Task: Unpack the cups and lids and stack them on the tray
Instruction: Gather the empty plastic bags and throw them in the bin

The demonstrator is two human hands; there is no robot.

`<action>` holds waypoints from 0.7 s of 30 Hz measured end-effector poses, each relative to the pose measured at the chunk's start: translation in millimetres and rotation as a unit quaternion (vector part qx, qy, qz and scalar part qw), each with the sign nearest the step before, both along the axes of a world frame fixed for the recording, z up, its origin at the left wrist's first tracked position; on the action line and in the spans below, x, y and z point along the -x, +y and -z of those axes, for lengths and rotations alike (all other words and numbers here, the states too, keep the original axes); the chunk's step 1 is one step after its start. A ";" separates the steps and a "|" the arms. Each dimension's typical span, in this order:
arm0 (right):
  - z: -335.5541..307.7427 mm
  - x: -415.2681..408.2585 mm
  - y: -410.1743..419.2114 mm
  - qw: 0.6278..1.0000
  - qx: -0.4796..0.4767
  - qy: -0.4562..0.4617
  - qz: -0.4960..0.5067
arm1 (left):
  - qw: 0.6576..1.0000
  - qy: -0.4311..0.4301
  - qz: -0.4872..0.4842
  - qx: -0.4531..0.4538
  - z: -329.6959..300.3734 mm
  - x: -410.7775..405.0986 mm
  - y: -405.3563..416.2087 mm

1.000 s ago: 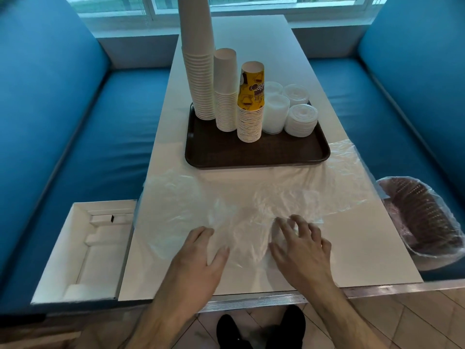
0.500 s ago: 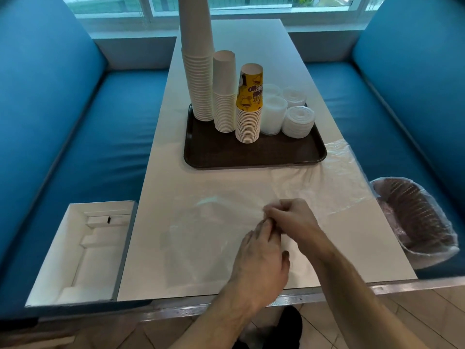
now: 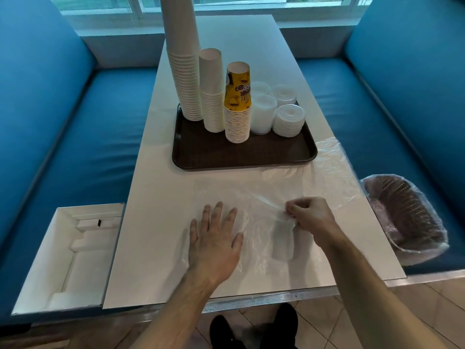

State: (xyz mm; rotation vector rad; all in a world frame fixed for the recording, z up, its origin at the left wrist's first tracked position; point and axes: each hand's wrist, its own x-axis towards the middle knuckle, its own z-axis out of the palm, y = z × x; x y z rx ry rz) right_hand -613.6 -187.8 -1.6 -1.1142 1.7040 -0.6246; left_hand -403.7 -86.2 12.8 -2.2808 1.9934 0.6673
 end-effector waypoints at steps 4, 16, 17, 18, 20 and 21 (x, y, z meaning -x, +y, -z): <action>-4.0 2.3 -4.3 0.999 -0.011 -0.003 -0.031 | 1.000 -0.012 -0.001 0.006 1.2 -1.0 -6.3; -9.9 14.9 -10.9 0.994 -0.009 0.065 -0.084 | 0.998 -0.011 0.018 -0.059 12.5 -3.3 -12.8; -12.4 18.3 -12.5 0.992 0.012 0.097 -0.081 | 0.998 -0.008 0.021 -0.065 12.5 -4.7 -13.7; -14.7 23.9 -15.5 0.986 0.045 0.142 -0.069 | 0.997 -0.007 0.023 -0.067 12.6 -6.0 -14.6; -13.2 42.0 -25.0 0.961 0.121 0.239 -0.064 | 0.997 -0.004 0.025 -0.068 12.2 -8.5 -16.3; -9.6 52.9 -29.5 0.946 0.142 0.278 -0.085 | 0.997 -0.004 0.027 -0.067 12.0 -9.3 -16.9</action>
